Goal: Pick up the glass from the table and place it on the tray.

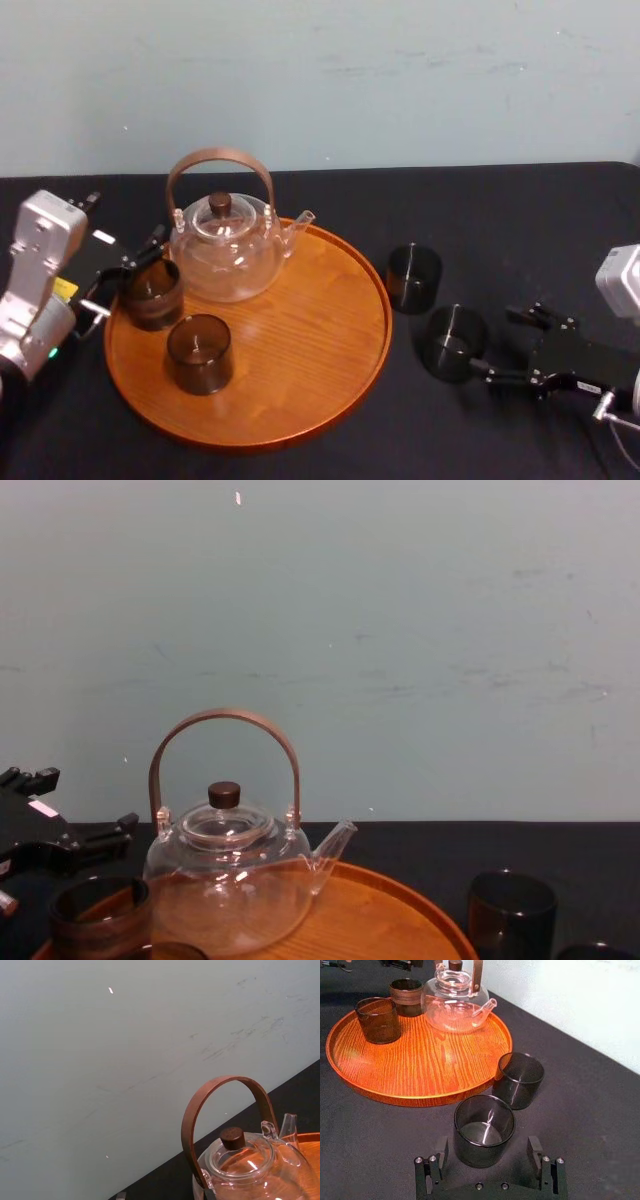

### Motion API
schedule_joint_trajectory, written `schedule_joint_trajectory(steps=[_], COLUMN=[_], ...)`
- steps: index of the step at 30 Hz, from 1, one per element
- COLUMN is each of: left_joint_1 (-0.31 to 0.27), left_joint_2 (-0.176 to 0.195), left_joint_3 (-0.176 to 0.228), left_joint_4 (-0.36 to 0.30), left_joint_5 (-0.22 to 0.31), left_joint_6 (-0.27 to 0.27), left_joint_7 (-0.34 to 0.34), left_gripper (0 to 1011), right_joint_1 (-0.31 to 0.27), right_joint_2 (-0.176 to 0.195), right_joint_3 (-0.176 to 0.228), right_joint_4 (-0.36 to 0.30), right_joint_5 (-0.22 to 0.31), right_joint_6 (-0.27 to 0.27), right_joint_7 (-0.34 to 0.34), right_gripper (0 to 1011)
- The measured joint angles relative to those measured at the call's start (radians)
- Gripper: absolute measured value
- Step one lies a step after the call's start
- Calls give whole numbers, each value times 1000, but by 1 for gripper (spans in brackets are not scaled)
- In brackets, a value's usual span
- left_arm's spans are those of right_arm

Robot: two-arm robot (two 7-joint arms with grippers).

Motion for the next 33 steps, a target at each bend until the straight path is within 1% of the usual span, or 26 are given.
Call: schedule_joint_trajectory(steps=[7, 13, 17, 25, 27, 33], left_joint_1=[0, 0, 0, 0, 0, 0], left_joint_2=[0, 0, 0, 0, 0, 0], left_joint_3=[0, 0, 0, 0, 0, 0], left_joint_4=[0, 0, 0, 0, 0, 0], left_joint_5=[0, 0, 0, 0, 0, 0], left_joint_6=[0, 0, 0, 0, 0, 0], left_joint_7=[0, 0, 0, 0, 0, 0], left_gripper=[1001, 1001, 1001, 1001, 1001, 1002], right_joint_1=[25, 42, 62, 104, 108, 143], right_joint_2=[-13, -15, -14, -19, -19, -28], right_joint_3=[-16, -26, -43, -76, -79, -105], right_joint_4=[16, 22, 29, 47, 49, 67], right_joint_5=[15, 27, 31, 25, 23, 10], right_joint_6=[46, 81, 105, 140, 142, 161], right_joint_7=[5, 3, 8, 7, 7, 7], right_gripper=[1002, 1002, 1002, 1002, 1002, 1002])
